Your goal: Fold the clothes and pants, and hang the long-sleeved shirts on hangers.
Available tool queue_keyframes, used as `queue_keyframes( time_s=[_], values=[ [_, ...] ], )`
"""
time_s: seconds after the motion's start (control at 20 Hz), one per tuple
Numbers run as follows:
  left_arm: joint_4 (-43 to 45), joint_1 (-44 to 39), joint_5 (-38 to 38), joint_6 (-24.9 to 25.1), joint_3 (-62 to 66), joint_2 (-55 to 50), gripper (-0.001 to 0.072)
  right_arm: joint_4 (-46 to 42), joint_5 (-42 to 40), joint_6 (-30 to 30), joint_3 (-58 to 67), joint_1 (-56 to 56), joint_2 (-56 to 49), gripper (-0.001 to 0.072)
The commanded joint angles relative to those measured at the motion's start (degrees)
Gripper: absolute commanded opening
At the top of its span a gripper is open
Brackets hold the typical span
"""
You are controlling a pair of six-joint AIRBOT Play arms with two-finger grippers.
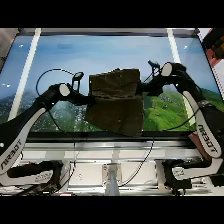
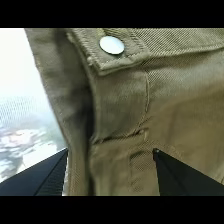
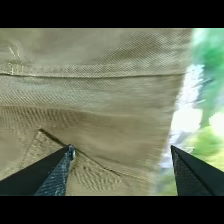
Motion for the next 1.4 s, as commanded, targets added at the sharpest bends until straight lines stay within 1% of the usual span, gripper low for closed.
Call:
queue_keyframes(
  time_s=[0.0, 0.05, 0.15, 0.3, 0.35, 0.4, 0.45, 0.55, 0.65, 0.7, 0.8, 0.85, 0.9, 0.95, 1.0, 1.15, 1.25, 1.35],
  values=[
    [3.0, 3.8, -4.4, 0.9, 0.0, 6.8, 0.0557, -10.7, 0.1, -1.4, 2.7, 0.0, 9.0, 0.0679],
    [3.0, 5.2, -5.2, 0.9, 0.0, 9.7, 0.0543, -11.6, -0.3, -2.2, 2.8, 0.0, 13.5, 0.0678],
    [3.0, 7.7, -7.6, 0.9, -0.1, 15.7, 0.0543, -13.3, 0.1, -2.8, 1.7, 0.0, 22.7, 0.0678],
    [3.0, 10.0, -8.5, 0.9, -2.5, 23.0, 0.0543, -16.7, 1.2, -1.7, -7.0, 0.0, 37.7, 0.0678],
    [3.0, 10.1, -8.6, 0.9, -4.3, 24.5, 0.0529, -17.4, 1.7, -0.1, -11.4, 0.0, 42.6, 0.0679],
    [3.0, 10.0, -8.6, 0.9, -7.0, 26.1, 0.0491, -17.4, 2.3, 2.1, -16.6, 0.0, 47.6, 0.0678],
    [3.0, 10.0, -8.5, 0.9, -9.8, 27.1, 0.0478, -17.2, 2.1, 5.4, -21.3, 0.0, 51.8, 0.0678],
    [2.9, 10.0, -8.5, 0.9, -13.9, 27.5, 0.0478, -17.2, 2.1, 14.4, -29.9, 0.0, 57.9, 0.0678],
    [0.7, 9.9, -7.2, 0.9, -17.2, 26.9, 0.0479, -16.7, 2.1, 19.8, -36.5, 0.0, 60.2, 0.0678],
    [-1.7, 9.9, -6.6, 2.1, -18.5, 26.2, 0.0480, -16.3, 2.1, 20.4, -39.3, 0.0, 60.0, 0.0678],
    [-7.0, 9.9, -6.6, 8.5, -20.3, 23.8, 0.0484, -14.9, 1.2, 20.4, -44.2, 0.0, 59.1, 0.0678],
    [-9.9, 9.9, -6.6, 12.0, -21.0, 22.2, 0.0529, -13.9, 0.0, 20.4, -46.2, 0.0, 58.8, 0.0678],
    [-12.2, 9.9, -6.7, 15.0, -21.2, 20.4, 0.0618, -12.5, -1.5, 20.4, -47.6, 0.0, 58.7, 0.0678],
    [-14.3, 9.9, -6.7, 17.1, -21.2, 18.4, 0.0673, -11.0, -2.8, 20.4, -48.6, 0.0, 58.7, 0.0678],
    [-15.8, 9.9, -6.7, 18.5, -21.2, 16.4, 0.0690, -9.6, -3.7, 20.3, -48.9, 0.0, 58.7, 0.0678],
    [-20.5, 9.9, -6.8, 22.9, -21.2, 9.7, 0.0690, -8.9, -5.2, 20.3, -48.9, 0.0, 58.7, 0.0678],
    [-20.7, 9.9, -7.2, 26.6, -21.2, 6.2, 0.0690, -9.1, -5.5, 20.3, -48.9, 0.0, 58.7, 0.0679],
    [-20.8, 9.9, -7.1, 27.6, -21.1, 4.0, 0.0689, -9.2, -5.6, 20.3, -48.9, 0.0, 58.7, 0.0679]
  ],
)
